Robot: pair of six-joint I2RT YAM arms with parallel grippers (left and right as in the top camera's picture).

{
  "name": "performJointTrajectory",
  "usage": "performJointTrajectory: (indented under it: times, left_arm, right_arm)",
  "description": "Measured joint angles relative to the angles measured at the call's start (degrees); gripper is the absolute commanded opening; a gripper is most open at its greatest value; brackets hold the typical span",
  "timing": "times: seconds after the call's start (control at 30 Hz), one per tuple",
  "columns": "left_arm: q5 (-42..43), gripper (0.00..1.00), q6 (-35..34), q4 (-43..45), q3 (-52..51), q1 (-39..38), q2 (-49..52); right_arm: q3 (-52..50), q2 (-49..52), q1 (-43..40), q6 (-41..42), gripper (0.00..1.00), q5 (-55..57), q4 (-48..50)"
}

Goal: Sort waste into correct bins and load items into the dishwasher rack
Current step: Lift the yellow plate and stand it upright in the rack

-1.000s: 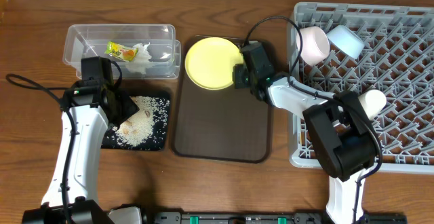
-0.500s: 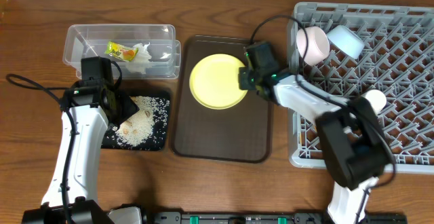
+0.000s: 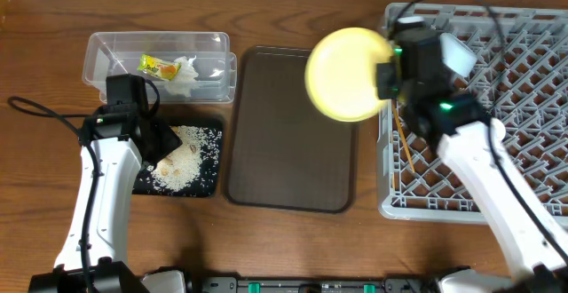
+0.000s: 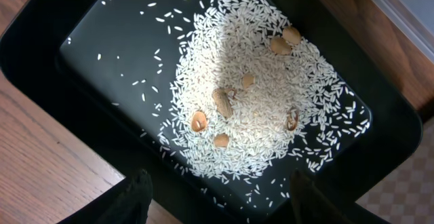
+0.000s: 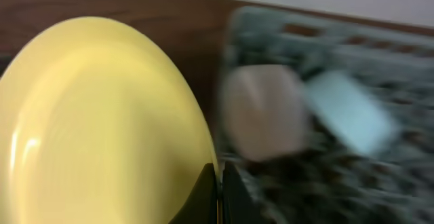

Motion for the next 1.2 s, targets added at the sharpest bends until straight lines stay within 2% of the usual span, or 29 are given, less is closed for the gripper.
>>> performJointTrajectory:
  times: [0.2,0.4,0.57,0.7,0.87,1.07,1.2]
  left_arm:
    - [0.00,0.68,-0.02,0.00,0.00,0.00,0.00]
    - [0.00,0.68,0.00,0.02,0.00,0.00,-0.02]
    - [0.00,0.68,-0.02,0.09,0.00,0.00,0.00]
    - [0.02,0.68,0.00,0.09,0.00,0.00,0.00]
    - [0.02,0.68,0.00,0.09,0.00,0.00,-0.02]
    - [0.28,0.68,-0.20,0.15,0.00,0.00,0.00]
    - [1.09,0.68,-0.20,0.20,0.00,0.00,-0.02]
  right_arm:
    - [0.00,-3.89,-5.77,-6.27,0.01,9.81,-4.79]
    - [-0.02,-4.04,-9.94,-14.29,0.01,20.65,-2.10]
    - [-0.02,-4.09,-11.23,-23.43,0.01,24.57,-1.81]
    - [-0.02,-4.09,-11.72,-26.75,0.01,26.34,-5.62]
    - [-0.02,-4.09,-11.72,-27.17,0.01,25.49,-11.23]
    - [-0.02,-3.93,-11.69,-23.71,0.01,16.74,-11.56]
    - [-0.02,-3.08,-11.72,-20.79,0.02,14.80,-11.58]
